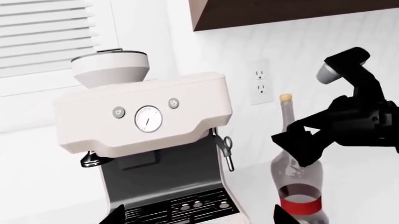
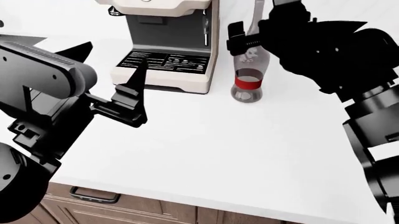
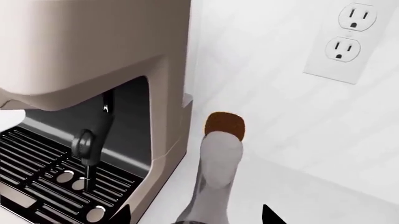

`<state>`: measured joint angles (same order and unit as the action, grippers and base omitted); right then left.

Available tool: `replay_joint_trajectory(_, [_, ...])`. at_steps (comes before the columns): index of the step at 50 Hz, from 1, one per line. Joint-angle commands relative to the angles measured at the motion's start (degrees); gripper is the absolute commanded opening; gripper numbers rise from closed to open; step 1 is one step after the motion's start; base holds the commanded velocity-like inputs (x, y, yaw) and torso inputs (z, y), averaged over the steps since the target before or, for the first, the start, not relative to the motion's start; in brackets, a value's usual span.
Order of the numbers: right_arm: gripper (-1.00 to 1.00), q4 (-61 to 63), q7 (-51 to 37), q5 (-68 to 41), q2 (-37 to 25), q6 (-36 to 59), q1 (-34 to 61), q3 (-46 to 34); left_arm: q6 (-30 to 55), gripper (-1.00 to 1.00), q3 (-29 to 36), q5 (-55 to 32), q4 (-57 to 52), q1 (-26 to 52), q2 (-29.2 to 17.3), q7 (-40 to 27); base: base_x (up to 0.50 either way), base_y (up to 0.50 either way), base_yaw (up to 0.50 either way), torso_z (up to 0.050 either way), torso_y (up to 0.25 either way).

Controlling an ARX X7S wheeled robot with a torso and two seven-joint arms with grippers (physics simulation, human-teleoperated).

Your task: Move the drinks to the dining counter.

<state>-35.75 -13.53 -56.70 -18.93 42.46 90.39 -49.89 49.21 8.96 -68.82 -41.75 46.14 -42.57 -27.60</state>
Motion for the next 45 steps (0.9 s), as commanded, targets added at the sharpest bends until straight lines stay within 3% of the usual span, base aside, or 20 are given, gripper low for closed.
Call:
replay_joint_trajectory(1, [1.0,-9.8,5.1,3.1,3.5,-3.5,2.3,-1.7,-0.5,1.0,-0.2,0.4,0.0,-0.9,-0.5,0.2,0.0,0.0,0.0,0.0,0.0])
replay_joint_trajectory(17, [1.0,-28.2,12.4,7.6,10.0,-9.9,5.5,-4.0,-0.3,1.0,0.4,0.5,0.5,-0.4,-0.4,0.1,0.0,0.0,0.0,0.0,0.0])
replay_joint_trajectory(18, [-1.0,-28.0,12.6,7.4,9.8,-10.0,5.5,-3.8,-0.3,1.0,0.5,0.6,0.5,-0.3,-0.4,0.1,0.0,0.0,0.0,0.0,0.0])
replay_joint_trajectory(45, [-1.0,-5.4,3.5,2.0,1.2,-3.6,1.4,-0.1,-1.1,1.0,1.1,0.9,0.3,-0.8,0.2,0.1,0.0,0.0,0.0,0.0,0.0])
